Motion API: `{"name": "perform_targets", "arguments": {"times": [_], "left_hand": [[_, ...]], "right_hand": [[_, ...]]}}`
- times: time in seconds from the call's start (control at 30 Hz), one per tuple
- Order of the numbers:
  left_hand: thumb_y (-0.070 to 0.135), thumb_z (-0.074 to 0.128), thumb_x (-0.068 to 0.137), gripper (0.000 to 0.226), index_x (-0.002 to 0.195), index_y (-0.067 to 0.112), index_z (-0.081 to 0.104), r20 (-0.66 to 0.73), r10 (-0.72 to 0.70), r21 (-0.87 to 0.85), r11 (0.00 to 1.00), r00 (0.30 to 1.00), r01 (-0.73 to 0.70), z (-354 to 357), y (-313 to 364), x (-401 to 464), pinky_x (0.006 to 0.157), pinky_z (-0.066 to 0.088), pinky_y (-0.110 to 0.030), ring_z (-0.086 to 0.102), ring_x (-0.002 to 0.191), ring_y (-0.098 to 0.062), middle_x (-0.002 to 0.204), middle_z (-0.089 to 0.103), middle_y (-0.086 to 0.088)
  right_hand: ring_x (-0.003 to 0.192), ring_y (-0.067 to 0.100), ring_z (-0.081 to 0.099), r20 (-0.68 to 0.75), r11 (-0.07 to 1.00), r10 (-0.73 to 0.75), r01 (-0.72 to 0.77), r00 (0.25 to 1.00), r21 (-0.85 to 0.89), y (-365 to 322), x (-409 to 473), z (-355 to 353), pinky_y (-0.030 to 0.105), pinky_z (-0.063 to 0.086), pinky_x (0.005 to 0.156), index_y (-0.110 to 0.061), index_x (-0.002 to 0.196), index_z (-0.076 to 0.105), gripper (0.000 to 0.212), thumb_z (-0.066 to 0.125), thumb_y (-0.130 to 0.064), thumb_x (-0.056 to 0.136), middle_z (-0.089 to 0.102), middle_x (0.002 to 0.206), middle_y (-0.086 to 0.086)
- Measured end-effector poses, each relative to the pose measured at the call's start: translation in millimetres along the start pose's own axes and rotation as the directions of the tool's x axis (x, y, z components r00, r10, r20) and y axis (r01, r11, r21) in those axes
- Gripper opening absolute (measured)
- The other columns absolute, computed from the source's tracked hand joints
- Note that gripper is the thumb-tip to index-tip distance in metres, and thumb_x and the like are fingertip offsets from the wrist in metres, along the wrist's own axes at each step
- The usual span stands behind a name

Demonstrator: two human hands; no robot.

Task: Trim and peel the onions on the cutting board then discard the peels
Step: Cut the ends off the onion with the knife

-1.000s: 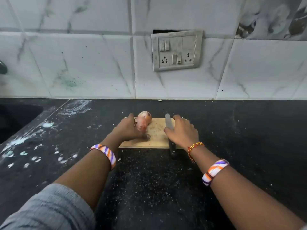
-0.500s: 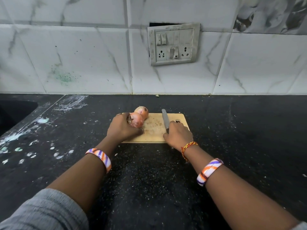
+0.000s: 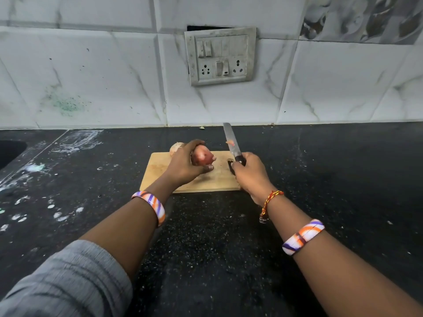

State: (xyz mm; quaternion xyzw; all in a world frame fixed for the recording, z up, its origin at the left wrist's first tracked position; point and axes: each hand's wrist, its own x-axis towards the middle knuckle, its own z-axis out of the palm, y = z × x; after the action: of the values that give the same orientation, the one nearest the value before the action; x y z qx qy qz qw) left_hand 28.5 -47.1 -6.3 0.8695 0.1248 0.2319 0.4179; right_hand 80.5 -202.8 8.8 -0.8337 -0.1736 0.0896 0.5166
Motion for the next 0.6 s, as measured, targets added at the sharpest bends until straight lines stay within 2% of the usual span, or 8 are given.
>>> {"name": "perform_targets", "arguments": {"times": [0.1,0.17,0.23,0.3,0.37,0.43,0.5,0.6], "left_hand": [[0.022,0.081,0.066,0.065,0.123,0.013,0.051,-0.061,-0.015,0.01,1.0,0.998,0.016,7.8,1.8,2.2,0.089,0.048,-0.031,0.055,0.102,-0.021,0.115,0.056,-0.006],[0.026,0.079,0.068,0.064,0.123,0.011,0.05,-0.12,-0.052,0.0,0.999,0.991,0.052,12.0,2.6,3.1,0.085,0.045,-0.027,0.053,0.098,-0.018,0.109,0.055,-0.003],[0.023,0.078,0.07,0.064,0.124,0.007,0.047,-0.14,-0.19,-0.163,0.972,0.972,0.167,15.4,4.8,4.8,0.085,0.048,-0.031,0.054,0.097,-0.02,0.111,0.054,-0.006],[0.013,0.073,0.074,0.061,0.124,0.003,0.04,-0.055,-0.369,-0.465,0.832,0.928,0.303,17.0,10.7,6.2,0.084,0.054,-0.04,0.058,0.098,-0.026,0.121,0.05,-0.015],[0.011,0.068,0.08,0.058,0.128,0.008,0.035,0.062,-0.441,-0.649,0.664,0.895,0.372,17.9,15.0,7.0,0.077,0.056,-0.042,0.06,0.098,-0.029,0.127,0.046,-0.015],[0.012,0.061,0.084,0.048,0.127,0.013,0.039,0.153,-0.453,-0.766,0.507,0.878,0.395,18.3,20.9,5.6,0.071,0.056,-0.038,0.058,0.1,-0.029,0.126,0.042,-0.012],[0.014,0.054,0.088,0.027,0.114,0.011,0.048,0.22,-0.475,-0.853,0.331,0.852,0.404,17.3,24.8,5.2,0.065,0.059,-0.038,0.058,0.097,-0.03,0.124,0.044,-0.016],[0.025,0.053,0.088,0.024,0.108,0.014,0.048,0.293,-0.504,-0.882,0.186,0.813,0.433,12.3,22.8,8.2,0.06,0.059,-0.042,0.06,0.085,-0.03,0.118,0.05,-0.018]], "right_hand": [[0.055,0.011,0.053,0.047,0.986,0.056,-0.062,0.997,0.154,0.3,-7.5,-8.1,0.022,0.044,0.042,-0.016,0.122,0.046,0.028,0.046,-0.01,0.094,0.057,0.087,0.004],[0.052,0.011,0.053,0.073,0.973,0.091,-0.104,0.993,0.207,2.3,-10.8,-10.8,0.021,0.039,0.039,-0.017,0.122,0.044,0.029,0.046,-0.008,0.094,0.058,0.081,0.004],[0.051,0.01,0.049,0.076,0.974,0.097,-0.111,0.992,0.196,5.8,-11.9,-11.5,0.022,0.036,0.039,-0.016,0.122,0.045,0.03,0.047,-0.008,0.094,0.057,0.076,0.005],[0.051,0.011,0.047,0.066,0.98,0.09,-0.1,0.994,0.17,9.0,-12.4,-11.5,0.021,0.036,0.038,-0.017,0.122,0.047,0.03,0.048,-0.009,0.093,0.057,0.08,0.007],[0.053,0.012,0.047,0.036,0.986,0.064,-0.069,0.997,0.15,11.2,-11.5,-10.3,0.022,0.036,0.038,-0.018,0.12,0.048,0.027,0.048,-0.012,0.094,0.058,0.086,0.008],[0.064,0.013,0.051,-0.048,0.996,-0.037,0.041,0.998,0.084,12.1,-11.3,-9.6,0.022,0.04,0.044,-0.017,0.119,0.05,0.025,0.046,-0.014,0.095,0.057,0.092,0.005],[0.08,0.013,0.054,-0.124,0.982,-0.189,0.184,0.974,-0.051,12.4,-9.9,-10.3,0.026,0.046,0.062,-0.014,0.123,0.051,0.028,0.044,-0.012,0.096,0.057,0.098,0.003],[0.07,0.012,0.054,-0.07,0.966,-0.22,0.208,0.973,-0.152,11.2,-6.3,-10.5,0.032,0.048,0.064,-0.014,0.127,0.051,0.033,0.042,-0.011,0.096,0.061,0.096,0.007]]}}
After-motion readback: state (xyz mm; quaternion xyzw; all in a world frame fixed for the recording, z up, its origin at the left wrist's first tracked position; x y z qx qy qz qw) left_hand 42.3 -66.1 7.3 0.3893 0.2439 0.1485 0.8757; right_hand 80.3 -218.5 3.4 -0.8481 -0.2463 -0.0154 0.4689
